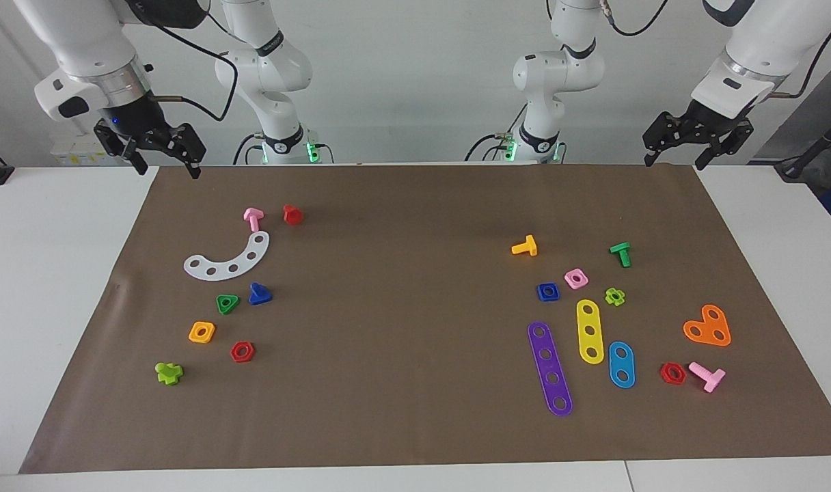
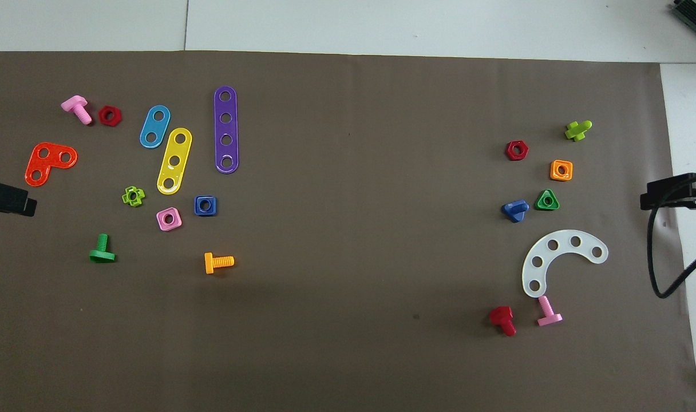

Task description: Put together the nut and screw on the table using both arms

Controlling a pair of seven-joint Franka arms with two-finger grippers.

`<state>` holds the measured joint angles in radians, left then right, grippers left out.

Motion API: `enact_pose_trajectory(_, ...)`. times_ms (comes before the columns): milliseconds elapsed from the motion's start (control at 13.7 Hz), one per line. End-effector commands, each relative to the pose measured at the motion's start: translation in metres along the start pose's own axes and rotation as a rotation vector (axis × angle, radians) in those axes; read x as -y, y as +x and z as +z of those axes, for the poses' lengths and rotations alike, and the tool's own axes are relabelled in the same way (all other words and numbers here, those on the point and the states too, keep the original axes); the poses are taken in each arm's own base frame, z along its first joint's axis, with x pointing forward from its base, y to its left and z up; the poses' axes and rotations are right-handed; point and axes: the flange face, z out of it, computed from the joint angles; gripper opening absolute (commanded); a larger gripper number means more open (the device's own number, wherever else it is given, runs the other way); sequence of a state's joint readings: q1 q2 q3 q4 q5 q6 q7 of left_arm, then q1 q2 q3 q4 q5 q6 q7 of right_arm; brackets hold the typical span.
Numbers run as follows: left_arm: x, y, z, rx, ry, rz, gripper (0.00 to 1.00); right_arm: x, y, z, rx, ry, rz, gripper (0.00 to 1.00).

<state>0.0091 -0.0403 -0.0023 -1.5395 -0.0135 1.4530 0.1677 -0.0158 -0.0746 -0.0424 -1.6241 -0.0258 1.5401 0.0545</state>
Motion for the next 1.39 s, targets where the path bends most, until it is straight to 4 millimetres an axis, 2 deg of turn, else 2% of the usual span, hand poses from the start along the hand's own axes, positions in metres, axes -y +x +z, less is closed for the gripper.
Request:
enact_pose_trajectory(0, 0.0014, -0.007, -0.0005, 0.006, -0.011, -0.002, 1.0, -0.0002, -0.0039, -0.0038, -0.018, 0.012, -0.013, 1.0)
enact_pose_trajectory(1314, 0.0015, -0.007, -0.0005, 0.006, -0.009, -0.002, 1.0, -0.0002, -0.0047, -0.0001, -0.009, 0.012, -0.052, 1.0)
